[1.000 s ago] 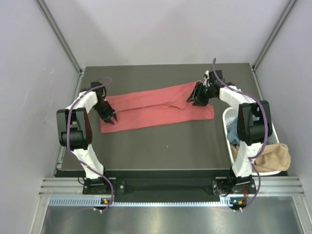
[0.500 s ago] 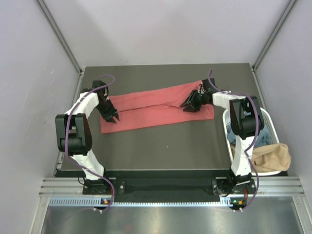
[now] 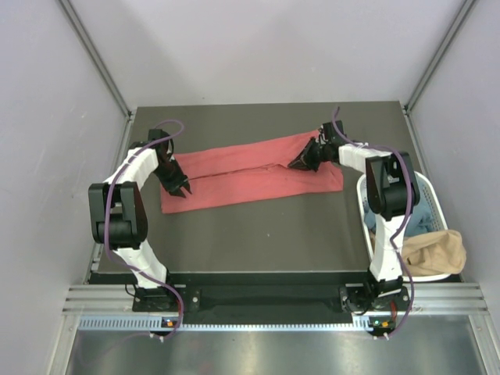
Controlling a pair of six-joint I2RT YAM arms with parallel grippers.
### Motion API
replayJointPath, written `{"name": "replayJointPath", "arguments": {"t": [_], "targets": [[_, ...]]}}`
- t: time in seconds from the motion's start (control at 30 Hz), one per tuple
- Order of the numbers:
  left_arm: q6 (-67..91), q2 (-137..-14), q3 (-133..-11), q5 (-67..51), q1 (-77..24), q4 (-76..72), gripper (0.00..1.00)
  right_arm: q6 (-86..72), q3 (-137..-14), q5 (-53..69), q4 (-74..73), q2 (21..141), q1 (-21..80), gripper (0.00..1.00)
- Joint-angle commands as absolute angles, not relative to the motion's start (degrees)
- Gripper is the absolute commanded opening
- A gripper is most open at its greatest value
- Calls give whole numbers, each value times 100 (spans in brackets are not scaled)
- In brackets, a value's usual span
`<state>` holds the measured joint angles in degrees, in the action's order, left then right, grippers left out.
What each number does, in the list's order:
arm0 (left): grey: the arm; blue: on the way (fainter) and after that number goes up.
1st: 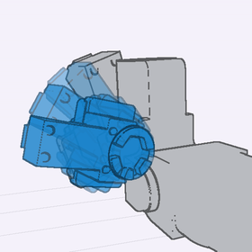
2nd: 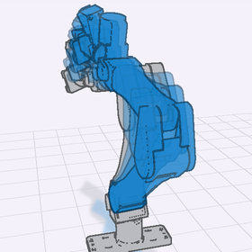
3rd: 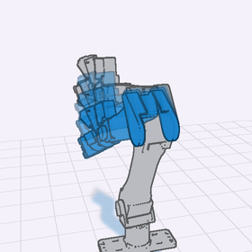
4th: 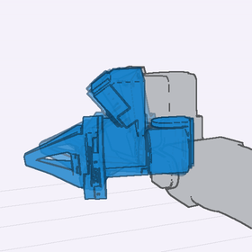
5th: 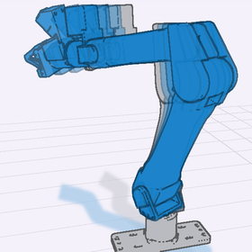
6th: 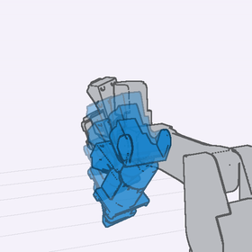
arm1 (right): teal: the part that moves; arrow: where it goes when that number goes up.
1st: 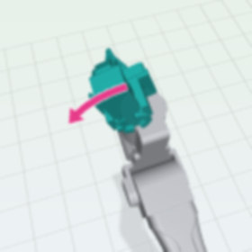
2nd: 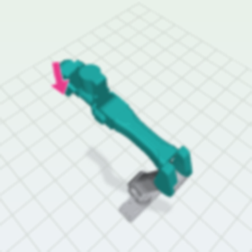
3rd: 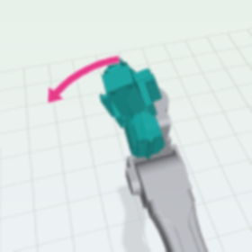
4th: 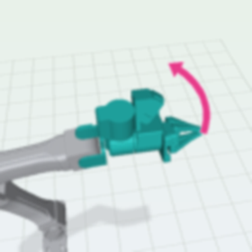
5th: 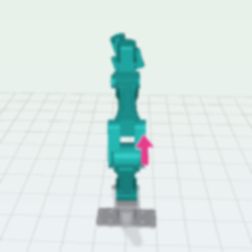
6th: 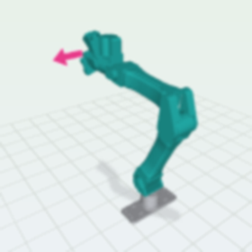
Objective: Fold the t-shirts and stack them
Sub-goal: Fold the tshirt
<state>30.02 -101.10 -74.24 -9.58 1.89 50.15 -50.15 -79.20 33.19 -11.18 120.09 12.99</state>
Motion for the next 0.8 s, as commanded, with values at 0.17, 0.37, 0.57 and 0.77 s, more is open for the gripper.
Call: {"name": "replayJointPath", "arguments": {"t": [0.17, 0.37, 0.57, 0.77], "targets": [[2909, -9879, -7453, -1037, 211, 5124, 32, -5502, -8946, 3524, -186, 12575, 1555, 8], [2892, -9870, -7383, -1090, 211, 5133, 31, -5476, -10790, 3850, -517, 13403, 1661, 33], [2839, -9756, -7374, -914, 220, 5177, 31, -4958, -10872, 3832, -1089, 13140, 1477, 43], [2839, -9809, -7365, -931, 220, 5159, 31, -3860, -10495, 3244, -2502, 12578, 1187, 45]]}}
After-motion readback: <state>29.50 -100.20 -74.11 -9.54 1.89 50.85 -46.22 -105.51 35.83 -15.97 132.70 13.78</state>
